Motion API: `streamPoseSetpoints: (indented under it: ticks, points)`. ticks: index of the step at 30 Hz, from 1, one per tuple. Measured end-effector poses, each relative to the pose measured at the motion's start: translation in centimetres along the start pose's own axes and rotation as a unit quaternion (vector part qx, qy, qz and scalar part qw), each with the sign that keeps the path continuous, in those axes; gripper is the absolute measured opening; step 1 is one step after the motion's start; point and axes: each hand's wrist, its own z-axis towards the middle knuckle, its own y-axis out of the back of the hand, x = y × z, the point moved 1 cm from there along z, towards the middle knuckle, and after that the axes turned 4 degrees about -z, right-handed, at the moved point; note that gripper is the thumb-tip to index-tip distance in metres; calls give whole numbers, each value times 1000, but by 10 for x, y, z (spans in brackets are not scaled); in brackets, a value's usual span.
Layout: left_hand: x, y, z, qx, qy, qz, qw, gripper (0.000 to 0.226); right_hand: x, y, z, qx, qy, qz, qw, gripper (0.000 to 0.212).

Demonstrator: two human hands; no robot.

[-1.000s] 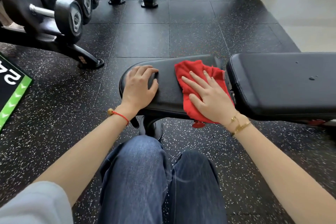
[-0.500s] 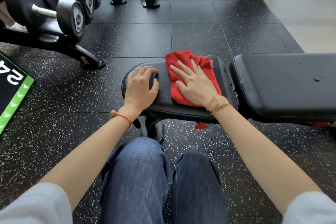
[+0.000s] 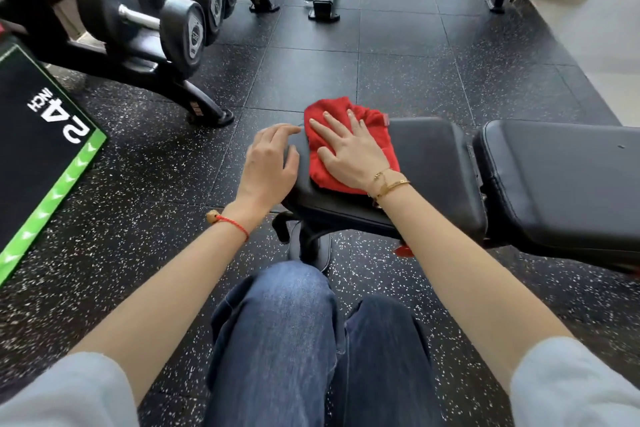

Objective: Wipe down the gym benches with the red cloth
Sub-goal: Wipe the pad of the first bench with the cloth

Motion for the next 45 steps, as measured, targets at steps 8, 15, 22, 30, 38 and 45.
streamPoseSetpoints:
  ticks: [8, 15, 22, 30, 38, 45]
  points:
    - [-14, -3, 2, 10, -16, -5, 1000, 34, 8, -8, -63, -53, 47, 17, 997, 57]
    - [-32, -23, 11, 41, -43, 11, 998, 34, -77, 12, -70, -55, -120, 22, 991, 54]
    - [-39, -44, 14, 43, -52, 21, 998, 33, -63, 15, -48, -33, -122, 7, 992, 57]
    - [-35, -59, 9, 33, -63, 62, 996, 30, -88, 10, -121, -85, -80, 18, 993, 55]
    - [-37, -60, 8, 15, -54, 69, 996, 29, -104, 20, -44, -28, -177, 14, 984, 56]
    - [-38, -58, 6, 10, -48, 47, 998, 26, -61, 10, -85, -50, -45, -3, 998, 58]
